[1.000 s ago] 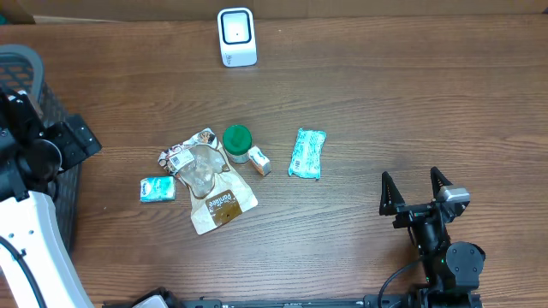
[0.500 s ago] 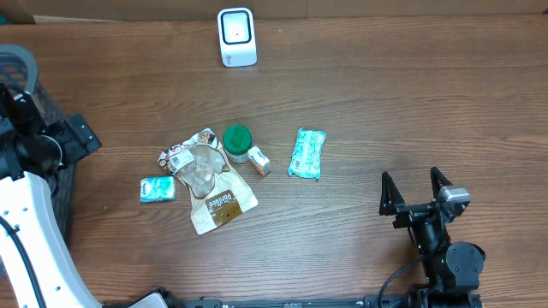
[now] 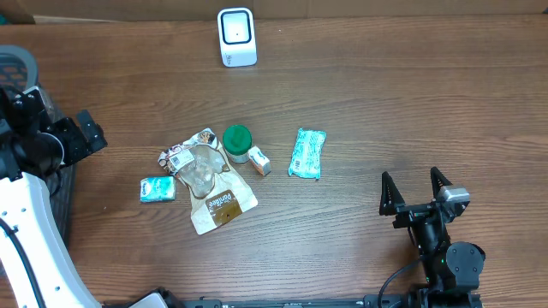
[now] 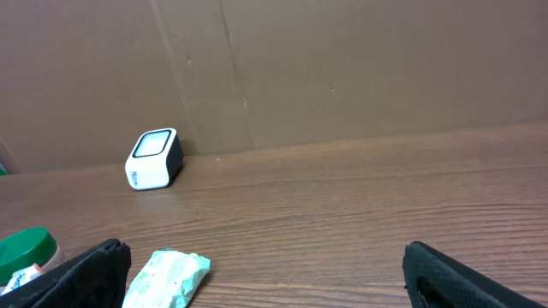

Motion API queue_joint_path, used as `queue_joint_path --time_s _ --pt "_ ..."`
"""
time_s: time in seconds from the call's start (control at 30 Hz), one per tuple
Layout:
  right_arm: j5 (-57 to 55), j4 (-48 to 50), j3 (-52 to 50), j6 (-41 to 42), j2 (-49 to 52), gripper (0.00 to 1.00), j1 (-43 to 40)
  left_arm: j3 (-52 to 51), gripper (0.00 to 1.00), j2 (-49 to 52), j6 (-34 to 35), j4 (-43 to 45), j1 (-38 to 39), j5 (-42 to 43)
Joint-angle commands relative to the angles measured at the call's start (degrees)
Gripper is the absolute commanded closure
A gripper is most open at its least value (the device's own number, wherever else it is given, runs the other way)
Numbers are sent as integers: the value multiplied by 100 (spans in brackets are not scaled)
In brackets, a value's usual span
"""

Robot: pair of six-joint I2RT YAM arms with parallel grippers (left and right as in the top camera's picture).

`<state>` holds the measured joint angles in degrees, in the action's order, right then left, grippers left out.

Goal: Scan the item barcode

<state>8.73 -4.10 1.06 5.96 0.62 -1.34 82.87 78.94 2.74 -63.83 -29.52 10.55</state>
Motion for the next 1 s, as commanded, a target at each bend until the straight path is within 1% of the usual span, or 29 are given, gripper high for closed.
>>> queue_joint_path --time_s 0.0,0.37,0.43,0.53,0.6,0.7,0.87,0.93,0.97 --pt "-31 26 -61 4 -46 0 37 81 0 13 -149 0 -46 107" --pt "46 37 -61 9 -46 0 37 81 0 13 -149 0 -46 109" --pt "428 407 -55 376 -46 0 37 81 0 13 -149 0 -46 109" --pt "601 407 144 581 -44 0 37 81 1 13 -149 0 -46 107" --pt "984 160 627 610 105 0 37 81 0 13 -149 0 -46 107" --pt "1272 -363 1462 608 632 0 37 81 0 13 -149 2 -46 109" --pt "1816 -1110 3042 603 2017 0 37 81 0 13 -149 0 -46 107" --pt "1991 -1808 4168 597 3023 0 37 81 0 13 -149 0 -46 109" --pt "1991 -2074 4527 592 3353 0 39 81 1 13 -149 0 -46 109"
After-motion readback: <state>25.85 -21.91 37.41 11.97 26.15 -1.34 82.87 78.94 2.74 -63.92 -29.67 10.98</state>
